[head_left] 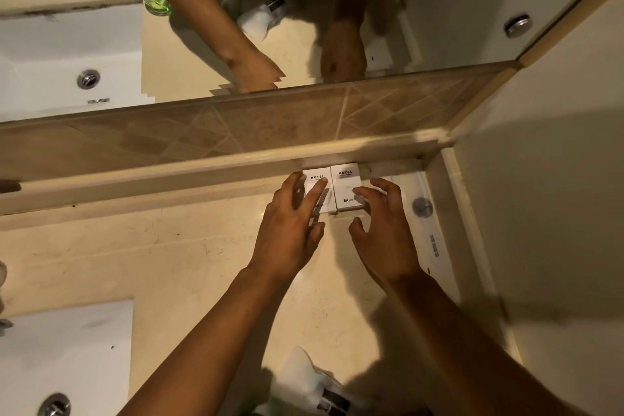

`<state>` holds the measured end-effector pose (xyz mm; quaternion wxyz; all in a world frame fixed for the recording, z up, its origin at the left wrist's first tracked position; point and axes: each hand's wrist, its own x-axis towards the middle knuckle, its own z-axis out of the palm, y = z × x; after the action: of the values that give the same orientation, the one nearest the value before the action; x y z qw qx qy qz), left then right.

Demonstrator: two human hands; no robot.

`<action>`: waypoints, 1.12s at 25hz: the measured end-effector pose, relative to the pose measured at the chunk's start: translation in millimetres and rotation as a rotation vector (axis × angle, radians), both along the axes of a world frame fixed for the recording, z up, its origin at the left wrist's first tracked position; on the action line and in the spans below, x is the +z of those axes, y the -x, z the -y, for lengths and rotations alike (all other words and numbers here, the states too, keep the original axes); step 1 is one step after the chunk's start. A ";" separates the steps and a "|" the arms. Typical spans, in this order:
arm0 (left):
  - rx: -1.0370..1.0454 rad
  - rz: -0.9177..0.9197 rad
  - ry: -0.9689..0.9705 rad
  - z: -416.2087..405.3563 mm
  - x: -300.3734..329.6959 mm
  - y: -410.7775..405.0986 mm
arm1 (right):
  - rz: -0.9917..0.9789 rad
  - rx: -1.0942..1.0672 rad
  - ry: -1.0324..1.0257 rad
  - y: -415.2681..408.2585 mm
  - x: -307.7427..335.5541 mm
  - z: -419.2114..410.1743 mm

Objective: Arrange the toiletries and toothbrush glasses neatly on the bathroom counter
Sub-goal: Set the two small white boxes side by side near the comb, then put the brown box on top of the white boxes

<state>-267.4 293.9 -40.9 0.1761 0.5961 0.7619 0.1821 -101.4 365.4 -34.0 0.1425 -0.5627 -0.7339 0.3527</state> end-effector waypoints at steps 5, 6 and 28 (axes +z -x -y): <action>0.083 0.123 0.007 46.4 34.8 -10.6 | -0.074 0.015 0.020 -25.4 12.1 45.8; 0.090 0.144 -0.008 60.0 42.0 -12.7 | -0.085 0.034 0.009 -30.8 16.6 58.6; 0.698 0.452 -0.075 342.3 74.4 -107.8 | -0.044 0.539 -0.225 -62.5 33.3 261.6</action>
<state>-159.7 -48.4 33.5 0.2447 0.2533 0.8532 0.3847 -38.9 103.8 -0.7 0.1209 -0.3205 -0.8881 0.3065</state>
